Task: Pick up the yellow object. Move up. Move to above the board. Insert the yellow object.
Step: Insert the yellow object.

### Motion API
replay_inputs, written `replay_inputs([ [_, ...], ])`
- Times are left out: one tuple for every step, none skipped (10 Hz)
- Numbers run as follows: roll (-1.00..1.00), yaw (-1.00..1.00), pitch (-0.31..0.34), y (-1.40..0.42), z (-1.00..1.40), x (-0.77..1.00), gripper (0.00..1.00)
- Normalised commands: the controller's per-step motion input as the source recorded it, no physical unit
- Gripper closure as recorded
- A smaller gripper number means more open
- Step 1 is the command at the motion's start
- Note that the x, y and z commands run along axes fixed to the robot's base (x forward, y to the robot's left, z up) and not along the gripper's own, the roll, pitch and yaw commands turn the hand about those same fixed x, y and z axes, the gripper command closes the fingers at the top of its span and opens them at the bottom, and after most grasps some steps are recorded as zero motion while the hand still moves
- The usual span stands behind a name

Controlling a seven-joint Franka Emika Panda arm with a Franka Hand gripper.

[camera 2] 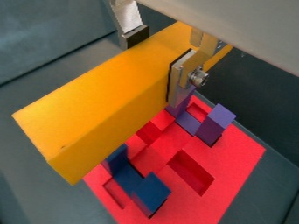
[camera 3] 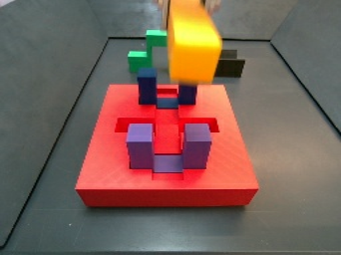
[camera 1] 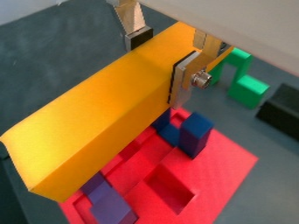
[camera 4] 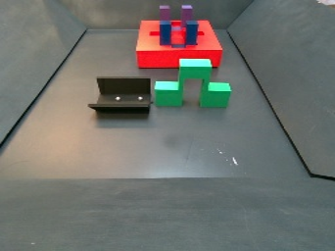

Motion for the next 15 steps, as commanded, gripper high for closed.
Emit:
replay_inputs([
  [-0.06,0.14,-0.139,-0.03,-0.62,-0.22,1.0],
  [0.0,0.0,0.0,0.0,0.0,0.03,1.0],
  [0.13,0.02,-0.067,-0.16,-0.93,0.0,1.0],
  [0.13,0.01,-0.013,-0.24,-1.0,-0.07,1.0],
  [0.11,0.02,-0.007,-0.29,-1.0,-0.13,1.0],
  [0.05,0.03,-0.026,-0.39,-1.0,-0.06,1.0],
  [0.0,0.02,-0.073,-0.29,-0.92,0.0,1.0],
  [0.0,0.0,-0.051,0.0,0.0,-0.05,1.0],
  [0.0,0.0,-0.1,0.0,-0.13,-0.12,1.0],
  [0.0,-0.05,-0.027,0.24,-0.31,-0.12,1.0],
  [-0.07,-0.09,0.0,0.33,-0.21,0.0,1.0],
  [-0.13,-0.06,0.0,0.35,-0.18,0.14,1.0],
  [-0.14,-0.11,0.0,0.17,-0.16,0.04,1.0],
  [-0.01,-0.02,0.036,0.04,0.0,0.07,1.0],
  [0.0,0.0,0.0,0.0,-0.08,0.0,1.0],
])
